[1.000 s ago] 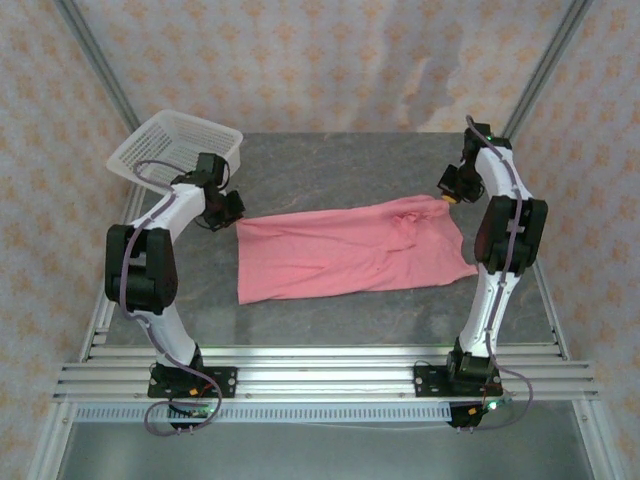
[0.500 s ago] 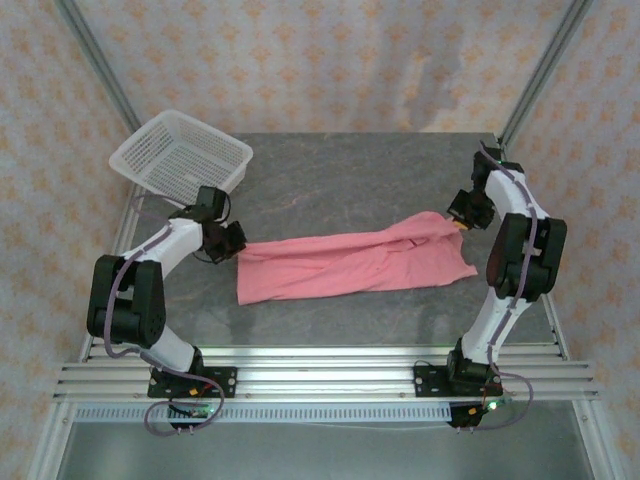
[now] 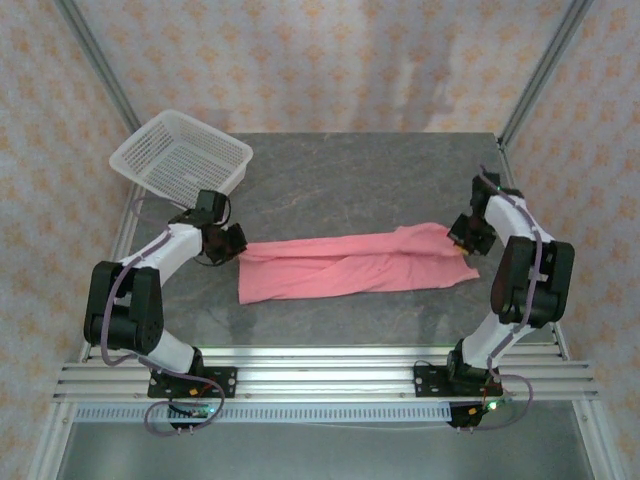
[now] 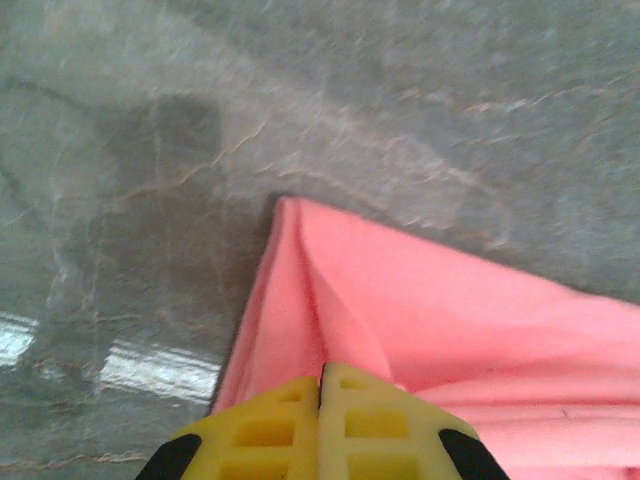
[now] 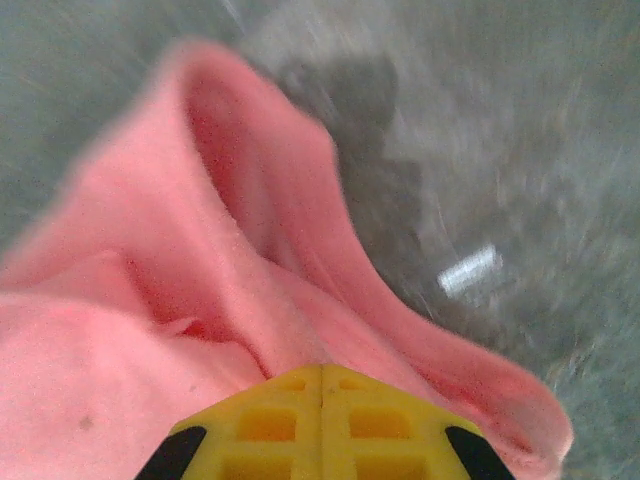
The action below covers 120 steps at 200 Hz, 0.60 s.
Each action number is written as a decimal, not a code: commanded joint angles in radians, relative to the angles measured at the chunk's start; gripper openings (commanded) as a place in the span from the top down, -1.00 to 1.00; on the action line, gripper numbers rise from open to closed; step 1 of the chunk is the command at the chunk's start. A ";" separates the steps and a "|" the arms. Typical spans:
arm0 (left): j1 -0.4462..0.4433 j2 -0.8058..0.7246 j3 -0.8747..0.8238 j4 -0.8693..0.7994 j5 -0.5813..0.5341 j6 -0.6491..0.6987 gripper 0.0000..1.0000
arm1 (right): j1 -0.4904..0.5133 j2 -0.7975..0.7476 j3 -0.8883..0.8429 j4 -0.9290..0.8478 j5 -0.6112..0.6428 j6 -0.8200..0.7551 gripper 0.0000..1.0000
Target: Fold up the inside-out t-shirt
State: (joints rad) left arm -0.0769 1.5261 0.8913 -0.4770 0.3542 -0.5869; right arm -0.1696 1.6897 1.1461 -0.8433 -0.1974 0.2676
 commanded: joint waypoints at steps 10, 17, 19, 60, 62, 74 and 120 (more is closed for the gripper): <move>0.002 0.010 -0.064 0.053 -0.021 -0.010 0.70 | -0.005 0.018 -0.029 0.009 0.008 0.033 0.68; -0.001 0.002 -0.071 0.072 -0.002 -0.007 0.49 | -0.005 0.016 -0.004 -0.006 -0.002 0.031 0.60; -0.002 -0.001 -0.073 0.075 0.000 -0.007 0.44 | -0.005 0.014 0.004 -0.011 -0.003 0.032 0.58; -0.014 -0.204 -0.082 0.046 -0.077 0.025 0.11 | 0.001 -0.071 0.127 -0.042 -0.033 0.043 0.36; -0.013 -0.215 -0.083 0.043 -0.082 0.025 0.10 | 0.004 -0.073 0.130 -0.040 -0.039 0.043 0.36; -0.014 -0.276 -0.084 0.027 -0.106 0.022 0.08 | 0.032 -0.077 0.148 -0.028 -0.067 0.031 0.32; -0.050 -0.359 -0.101 0.008 -0.094 -0.002 0.04 | 0.144 0.048 0.201 -0.023 -0.101 -0.048 -0.01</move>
State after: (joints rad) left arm -0.1047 1.1603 0.8104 -0.4400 0.2871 -0.5789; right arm -0.0597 1.6535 1.3270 -0.8497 -0.2684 0.2646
